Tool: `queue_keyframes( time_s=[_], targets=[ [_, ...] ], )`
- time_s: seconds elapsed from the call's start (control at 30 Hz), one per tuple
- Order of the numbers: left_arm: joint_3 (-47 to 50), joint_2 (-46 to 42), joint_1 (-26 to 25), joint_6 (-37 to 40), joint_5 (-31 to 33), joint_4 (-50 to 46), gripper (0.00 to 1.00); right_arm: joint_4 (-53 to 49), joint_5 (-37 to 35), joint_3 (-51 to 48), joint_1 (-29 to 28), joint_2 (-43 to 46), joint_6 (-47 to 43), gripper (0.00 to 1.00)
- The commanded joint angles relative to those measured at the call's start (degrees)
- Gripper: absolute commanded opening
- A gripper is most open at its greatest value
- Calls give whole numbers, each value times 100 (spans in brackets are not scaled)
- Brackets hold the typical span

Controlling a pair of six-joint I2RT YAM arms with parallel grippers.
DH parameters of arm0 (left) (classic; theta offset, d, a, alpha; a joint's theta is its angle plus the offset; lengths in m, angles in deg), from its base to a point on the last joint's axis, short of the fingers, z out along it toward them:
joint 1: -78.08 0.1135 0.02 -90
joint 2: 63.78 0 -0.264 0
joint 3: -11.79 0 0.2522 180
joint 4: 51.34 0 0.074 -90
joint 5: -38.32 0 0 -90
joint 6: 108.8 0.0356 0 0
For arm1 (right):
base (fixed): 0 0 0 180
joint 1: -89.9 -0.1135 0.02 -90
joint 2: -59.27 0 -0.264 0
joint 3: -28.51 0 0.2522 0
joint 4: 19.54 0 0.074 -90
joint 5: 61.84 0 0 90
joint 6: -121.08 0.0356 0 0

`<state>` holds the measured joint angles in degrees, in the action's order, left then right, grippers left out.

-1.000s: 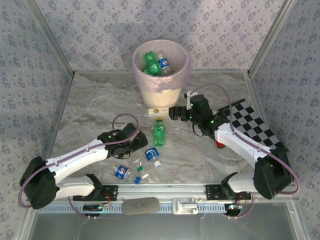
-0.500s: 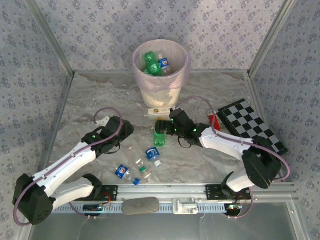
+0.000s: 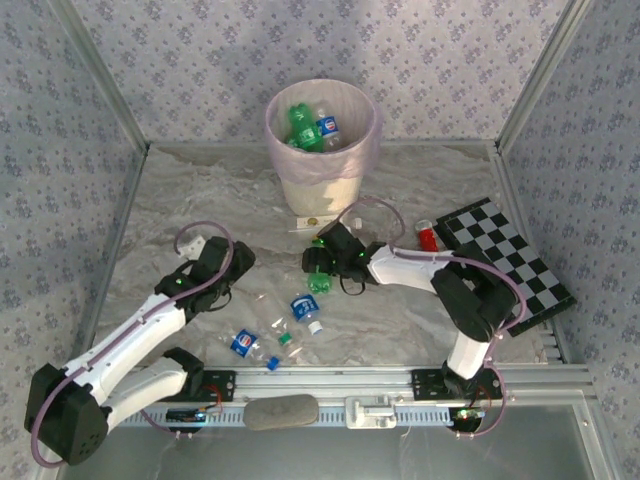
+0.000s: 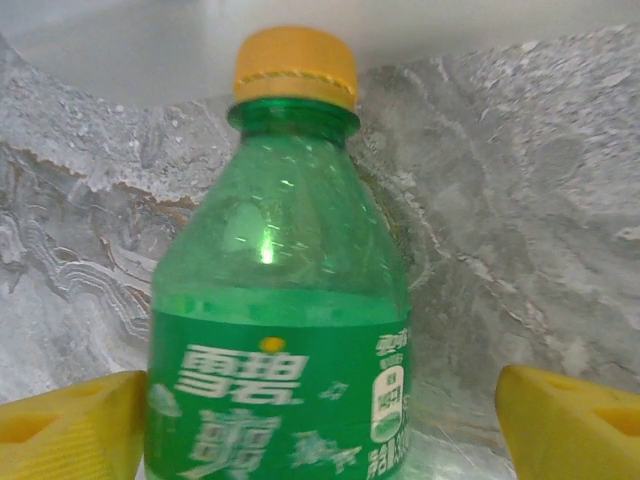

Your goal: Put the plastic bottles in the bin

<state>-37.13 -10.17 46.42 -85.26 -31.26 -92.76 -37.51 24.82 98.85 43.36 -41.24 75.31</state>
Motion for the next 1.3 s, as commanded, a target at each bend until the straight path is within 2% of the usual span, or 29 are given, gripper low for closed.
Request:
queue_keyframes(
  time_s=[0.0, 0.1, 0.43, 0.67, 0.97, 1.13, 1.27],
  targets=[
    [82, -127, 70, 77, 67, 147, 100, -52, 150, 196, -31, -256, 165, 87],
    [136, -157, 105, 92, 51, 164, 100, -46, 150, 205, -20, -404, 204, 86],
    [207, -175, 213, 151, 13, 255, 100, 47, 205, 157, 39, -505, 219, 60],
    [229, -170, 261, 226, -2, 444, 100, 236, 227, 30, 50, -321, 63, 51],
    [83, 268, 383, 591, -108, 1298, 100, 848, -499, -631, 215, 976, -776, 50],
    [-205, 812, 415, 862, -316, 1786, 100, 557, -982, -485, 523, 1637, -1688, 50],
    [-618, 1240, 425, 1224, -475, 1727, 100, 707, -1138, -377, 880, 2126, -2190, 50]
  ],
)
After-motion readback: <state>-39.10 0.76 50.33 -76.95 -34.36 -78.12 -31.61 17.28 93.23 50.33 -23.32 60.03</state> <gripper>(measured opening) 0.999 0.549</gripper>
